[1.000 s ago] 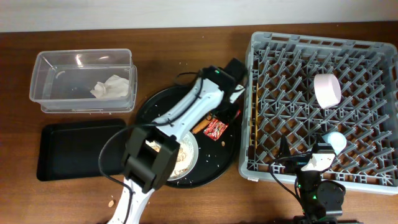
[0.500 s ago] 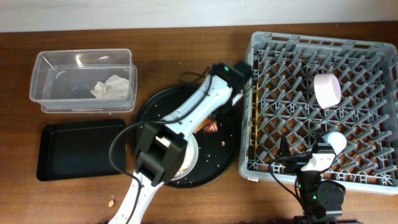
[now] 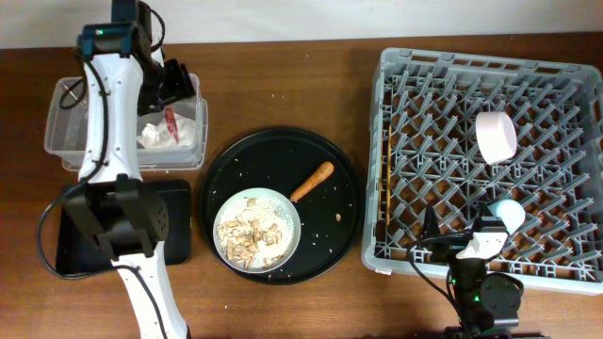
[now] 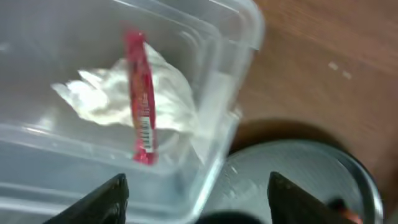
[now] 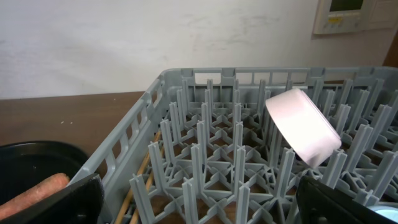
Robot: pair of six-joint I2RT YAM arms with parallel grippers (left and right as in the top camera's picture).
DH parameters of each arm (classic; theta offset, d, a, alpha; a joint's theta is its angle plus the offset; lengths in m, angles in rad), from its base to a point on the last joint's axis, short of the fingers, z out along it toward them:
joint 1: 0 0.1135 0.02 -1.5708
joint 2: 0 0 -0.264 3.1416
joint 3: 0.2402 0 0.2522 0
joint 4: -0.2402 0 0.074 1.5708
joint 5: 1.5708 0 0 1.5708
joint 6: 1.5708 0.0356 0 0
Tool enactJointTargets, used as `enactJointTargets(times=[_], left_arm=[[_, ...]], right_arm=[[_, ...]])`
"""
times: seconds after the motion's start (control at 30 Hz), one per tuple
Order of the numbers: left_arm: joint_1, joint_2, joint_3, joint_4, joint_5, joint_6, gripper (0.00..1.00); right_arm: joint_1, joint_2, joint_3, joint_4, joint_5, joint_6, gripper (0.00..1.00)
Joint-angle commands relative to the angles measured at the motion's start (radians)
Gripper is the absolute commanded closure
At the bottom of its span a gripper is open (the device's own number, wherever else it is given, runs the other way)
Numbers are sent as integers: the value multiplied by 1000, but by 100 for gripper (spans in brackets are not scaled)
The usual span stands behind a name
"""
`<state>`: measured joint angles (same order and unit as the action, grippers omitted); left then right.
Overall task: Sort waste into correct bins and load items into the dishwasher rack
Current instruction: 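Grasp the carrot with the left gripper and place it on the black tray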
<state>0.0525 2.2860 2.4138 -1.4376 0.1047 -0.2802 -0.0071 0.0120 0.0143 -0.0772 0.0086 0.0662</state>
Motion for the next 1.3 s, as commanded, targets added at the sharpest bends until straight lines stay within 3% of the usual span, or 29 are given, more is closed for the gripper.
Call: enactJointTargets(times=[0.0, 0.07, 0.13, 0.17, 0.27, 0.37, 0.5, 0.6, 0.77, 0.93, 1.03, 1.17, 1.27], left_arm=[[-58, -54, 65, -75, 79, 57, 37], [-175, -53, 39, -123, 55, 171, 45], [-338, -53, -57, -124, 26, 219, 47], [-440, -53, -157, -50, -13, 226, 50], [-568, -53, -331, 77, -48, 281, 52], [-642, -53, -460, 191, -50, 403, 52], [-652, -49, -622, 412, -48, 403, 51], [-655, -48, -660, 443, -45, 413, 51], [-654, -48, -652, 438, -90, 407, 90], [-566, -186, -359, 148, -259, 92, 90], [-402, -360, -336, -66, -324, -90, 90], [-122, -418, -397, -243, -336, -185, 97], [54, -445, -669, -150, -333, -263, 100]], right_arm=[[-6, -6, -9, -1, -5, -7, 2], [-6, -6, -9, -1, -5, -6, 2], [-6, -6, -9, -1, -4, -7, 2], [-6, -6, -9, -1, -5, -7, 2], [-6, -6, -9, -1, -4, -7, 2], [-6, -6, -9, -1, -4, -6, 2], [-6, -6, -9, -1, -5, -7, 2], [-6, -6, -9, -1, -5, -7, 2], [-6, -6, -9, -1, -5, -6, 2], [-6, -6, -9, -1, -5, -6, 2], [-6, -6, -9, -1, -5, -7, 2], [-6, -6, -9, -1, -4, -6, 2], [-6, -6, -9, -1, -5, -7, 2]])
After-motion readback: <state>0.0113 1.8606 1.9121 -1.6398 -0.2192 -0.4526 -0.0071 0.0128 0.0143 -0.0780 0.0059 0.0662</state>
